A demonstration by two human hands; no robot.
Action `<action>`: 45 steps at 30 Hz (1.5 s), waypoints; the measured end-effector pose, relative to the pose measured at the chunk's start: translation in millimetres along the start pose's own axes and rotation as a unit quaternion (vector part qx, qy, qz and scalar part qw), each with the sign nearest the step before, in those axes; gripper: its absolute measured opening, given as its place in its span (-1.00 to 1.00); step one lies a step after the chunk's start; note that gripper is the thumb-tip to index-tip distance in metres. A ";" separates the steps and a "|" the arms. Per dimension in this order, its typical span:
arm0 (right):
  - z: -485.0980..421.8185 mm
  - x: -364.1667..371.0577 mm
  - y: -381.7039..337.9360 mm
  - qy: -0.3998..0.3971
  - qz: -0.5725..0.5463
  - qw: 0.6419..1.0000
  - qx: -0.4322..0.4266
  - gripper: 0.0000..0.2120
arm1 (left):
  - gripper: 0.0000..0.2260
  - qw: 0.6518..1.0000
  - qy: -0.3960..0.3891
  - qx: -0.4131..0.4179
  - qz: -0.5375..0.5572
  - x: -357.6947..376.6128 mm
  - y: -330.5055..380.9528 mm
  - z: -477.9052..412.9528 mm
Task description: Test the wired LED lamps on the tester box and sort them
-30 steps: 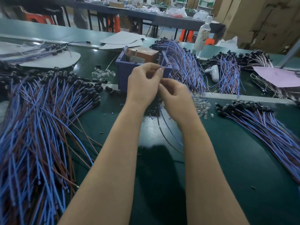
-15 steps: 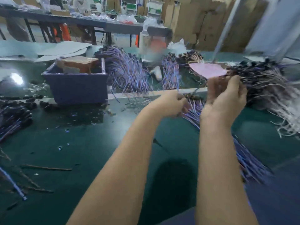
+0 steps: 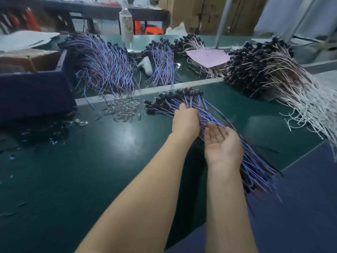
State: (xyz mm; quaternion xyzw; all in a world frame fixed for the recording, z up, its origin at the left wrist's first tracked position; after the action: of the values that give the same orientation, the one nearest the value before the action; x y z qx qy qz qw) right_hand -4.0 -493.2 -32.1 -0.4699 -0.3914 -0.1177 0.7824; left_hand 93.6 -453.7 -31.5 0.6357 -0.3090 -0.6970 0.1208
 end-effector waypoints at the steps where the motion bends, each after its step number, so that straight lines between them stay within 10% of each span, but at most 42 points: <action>1: -0.9 2.7 4.1 -0.015 0.029 0.999 0.005 -0.83 | -0.77 1.000 0.000 -0.004 0.026 4.8 -5.3 -0.9; 16: 52.3 33.7 45.7 -0.079 0.011 0.984 0.162 -0.69 | -0.84 0.941 -0.012 -0.049 0.335 -57.5 -56.5 10.6; 24: 160.8 104.7 142.0 -0.285 0.136 0.938 0.144 -0.83 | -0.86 0.852 0.226 -0.121 0.456 -192.3 -174.6 75.9; 29: 238.9 128.7 211.0 -0.508 0.332 0.794 0.036 -0.90 | -0.82 0.724 0.378 -0.194 0.544 -249.0 -257.4 126.0; 37: 338.4 136.2 289.4 -0.743 0.533 0.379 -0.145 -0.67 | -0.81 0.573 0.498 -0.278 0.588 -295.7 -333.6 170.8; 45: 326.2 146.9 286.2 -0.671 0.496 0.550 -0.027 -0.76 | -0.80 0.530 0.512 -0.257 0.625 -301.5 -342.9 172.7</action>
State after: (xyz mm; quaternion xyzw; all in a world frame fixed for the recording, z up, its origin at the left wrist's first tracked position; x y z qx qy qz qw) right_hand 88.1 -44.5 -27.7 -0.5529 -0.5039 0.6284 0.2131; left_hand 53.6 30.8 12.9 0.4699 -0.3198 -0.0478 0.8213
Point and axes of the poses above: each hand's wrist, its own z-axis away from the middle knuckle, its own x-axis out of the palm, y = z × x, the point moved 3 cm from there along -z, towards the middle knuckle, and after that the axes turned 13 degrees about -x, right-handed, at the moved point
